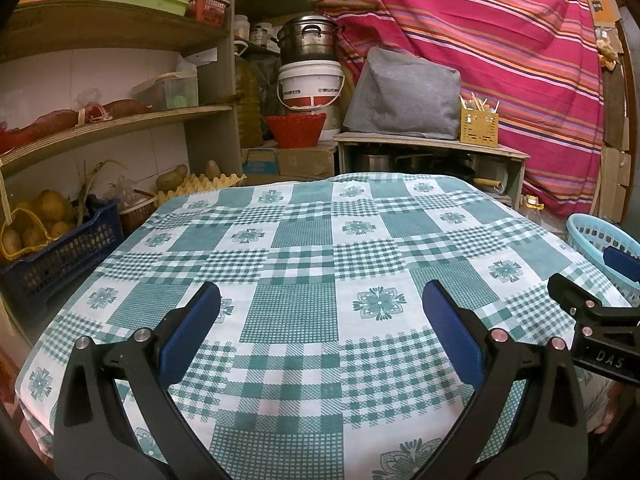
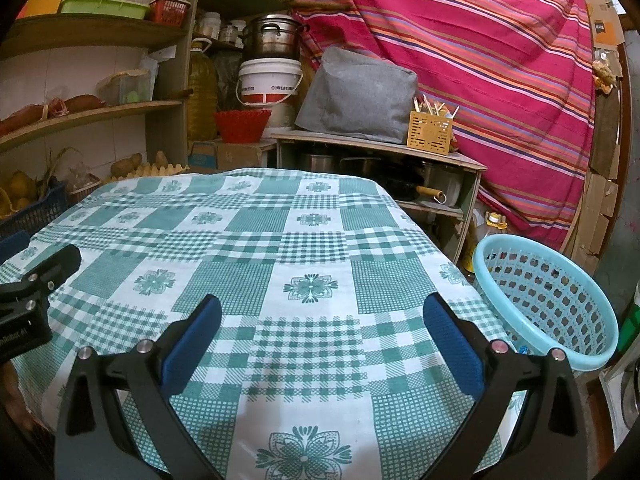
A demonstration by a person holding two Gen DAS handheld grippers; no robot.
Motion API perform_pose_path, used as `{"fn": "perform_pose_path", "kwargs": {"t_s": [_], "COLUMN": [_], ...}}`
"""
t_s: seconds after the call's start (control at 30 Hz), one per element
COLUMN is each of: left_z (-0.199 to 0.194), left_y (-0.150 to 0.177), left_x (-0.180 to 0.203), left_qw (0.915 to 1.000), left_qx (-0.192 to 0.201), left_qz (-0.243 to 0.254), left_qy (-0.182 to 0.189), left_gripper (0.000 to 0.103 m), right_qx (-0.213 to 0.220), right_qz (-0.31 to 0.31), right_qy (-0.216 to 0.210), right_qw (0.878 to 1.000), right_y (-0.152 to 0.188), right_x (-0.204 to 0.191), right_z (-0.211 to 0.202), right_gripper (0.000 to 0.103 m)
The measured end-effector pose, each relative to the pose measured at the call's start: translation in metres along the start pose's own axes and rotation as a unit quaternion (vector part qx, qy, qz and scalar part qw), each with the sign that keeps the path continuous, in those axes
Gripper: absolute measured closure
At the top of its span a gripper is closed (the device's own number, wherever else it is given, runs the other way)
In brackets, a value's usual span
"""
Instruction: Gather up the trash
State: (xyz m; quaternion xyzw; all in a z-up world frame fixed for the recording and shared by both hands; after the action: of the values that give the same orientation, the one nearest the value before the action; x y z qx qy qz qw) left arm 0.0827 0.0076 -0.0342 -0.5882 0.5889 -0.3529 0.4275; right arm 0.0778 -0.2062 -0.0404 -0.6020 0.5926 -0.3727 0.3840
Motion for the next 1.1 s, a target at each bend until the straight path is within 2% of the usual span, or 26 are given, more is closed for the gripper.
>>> {"fn": "perform_pose_path", "kwargs": {"t_s": [1.1], "left_z": [-0.003], "left_y": [-0.003], "left_x": [-0.008], "left_qw": [1.0000], "left_qx": [0.006], "left_qz": [-0.002], "left_qy": [-0.006], "left_gripper": [0.005], "right_qx": [-0.007], "right_qz": [0.001], "right_qy": [0.002], "right_qw": [1.000], "right_y": [0.003], "right_x": [0.004], "right_z": [0.005], "right_gripper": [0.005]}}
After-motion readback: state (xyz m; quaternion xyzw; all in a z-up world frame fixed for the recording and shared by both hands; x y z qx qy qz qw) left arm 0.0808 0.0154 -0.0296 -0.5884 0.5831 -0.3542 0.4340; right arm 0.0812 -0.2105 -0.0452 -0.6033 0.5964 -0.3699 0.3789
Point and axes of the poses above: each gripper's, at about its wrist camera, not at the fingertips, and z roughly the way its jaws point, x to its right, y to its underside, the point moved 3 cm from there along z, roughly the way its jaws point, and after that the axes turned 7 degrees about -y, right-handed, at the moved point
